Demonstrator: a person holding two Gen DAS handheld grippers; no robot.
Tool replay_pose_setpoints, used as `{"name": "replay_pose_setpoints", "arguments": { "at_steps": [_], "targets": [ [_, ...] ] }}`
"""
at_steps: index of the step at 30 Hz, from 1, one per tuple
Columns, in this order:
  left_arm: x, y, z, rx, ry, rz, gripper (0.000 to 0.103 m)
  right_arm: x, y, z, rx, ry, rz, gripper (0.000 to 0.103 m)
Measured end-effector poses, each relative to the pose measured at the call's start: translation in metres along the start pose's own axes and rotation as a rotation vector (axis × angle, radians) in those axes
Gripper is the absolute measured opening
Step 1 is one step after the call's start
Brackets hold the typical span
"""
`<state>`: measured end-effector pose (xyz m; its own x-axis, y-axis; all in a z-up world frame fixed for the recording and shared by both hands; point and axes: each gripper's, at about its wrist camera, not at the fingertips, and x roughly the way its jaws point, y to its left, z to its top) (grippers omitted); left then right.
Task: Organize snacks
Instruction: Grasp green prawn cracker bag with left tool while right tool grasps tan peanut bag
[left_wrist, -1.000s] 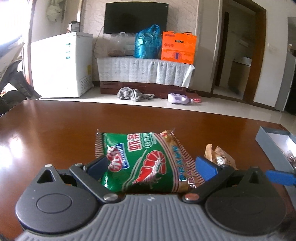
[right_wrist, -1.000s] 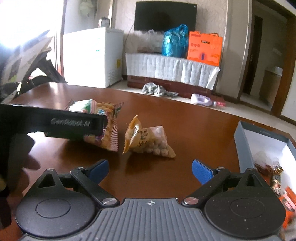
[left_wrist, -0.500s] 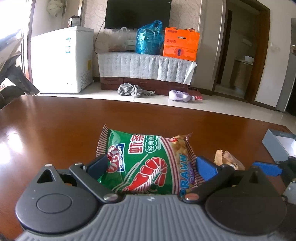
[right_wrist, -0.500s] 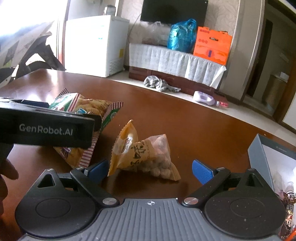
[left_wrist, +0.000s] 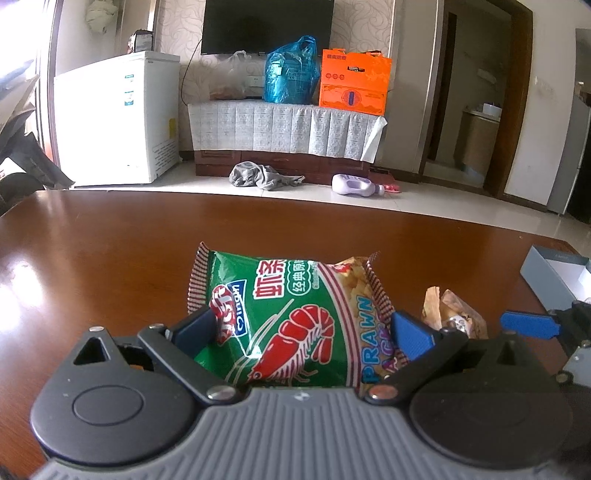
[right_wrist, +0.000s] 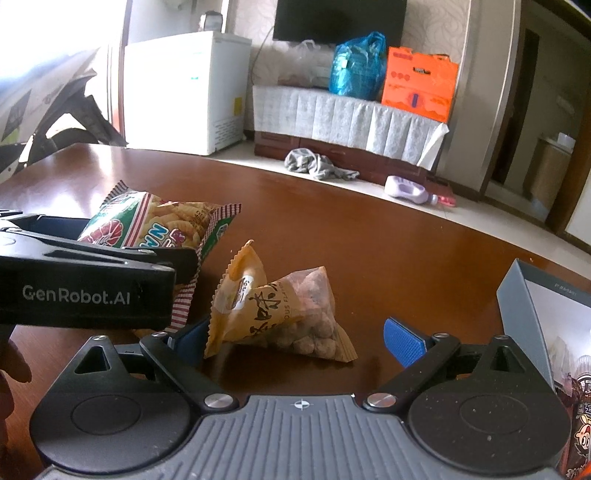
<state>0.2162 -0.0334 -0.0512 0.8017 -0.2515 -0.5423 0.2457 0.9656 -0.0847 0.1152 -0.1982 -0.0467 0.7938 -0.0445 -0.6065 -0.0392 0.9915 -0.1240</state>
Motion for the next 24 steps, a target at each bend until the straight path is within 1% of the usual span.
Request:
{"name": "replay_pose_setpoints", "arguments": {
  "at_steps": [5, 7, 10, 20, 22, 24],
  "targets": [
    [0.001, 0.000, 0.000, -0.002, 0.000, -0.002, 0.102, 0.002, -0.006, 0.000, 0.065, 0.025, 0.010, 0.103],
    [0.000, 0.000, 0.000, -0.001, 0.000, -0.001, 0.102, 0.004, -0.013, -0.002, 0.138, 0.044, 0.027, 0.103],
    [0.000, 0.000, 0.000, 0.001, 0.000, 0.000, 0.102, 0.003, -0.012, -0.001, 0.129, 0.043, 0.014, 0.103],
    [0.001, 0.001, -0.001, -0.001, -0.001, -0.004, 0.102, 0.004, -0.011, -0.001, 0.129, 0.043, 0.014, 0.103],
    [0.000, 0.001, -0.002, 0.002, 0.000, -0.004, 0.102, 0.005, -0.009, 0.000, 0.105, 0.040, 0.027, 0.103],
    [0.000, -0.001, -0.002, 0.008, 0.000, -0.008, 0.102, 0.004, -0.005, 0.002, 0.041, 0.029, 0.015, 0.103]
  ]
}}
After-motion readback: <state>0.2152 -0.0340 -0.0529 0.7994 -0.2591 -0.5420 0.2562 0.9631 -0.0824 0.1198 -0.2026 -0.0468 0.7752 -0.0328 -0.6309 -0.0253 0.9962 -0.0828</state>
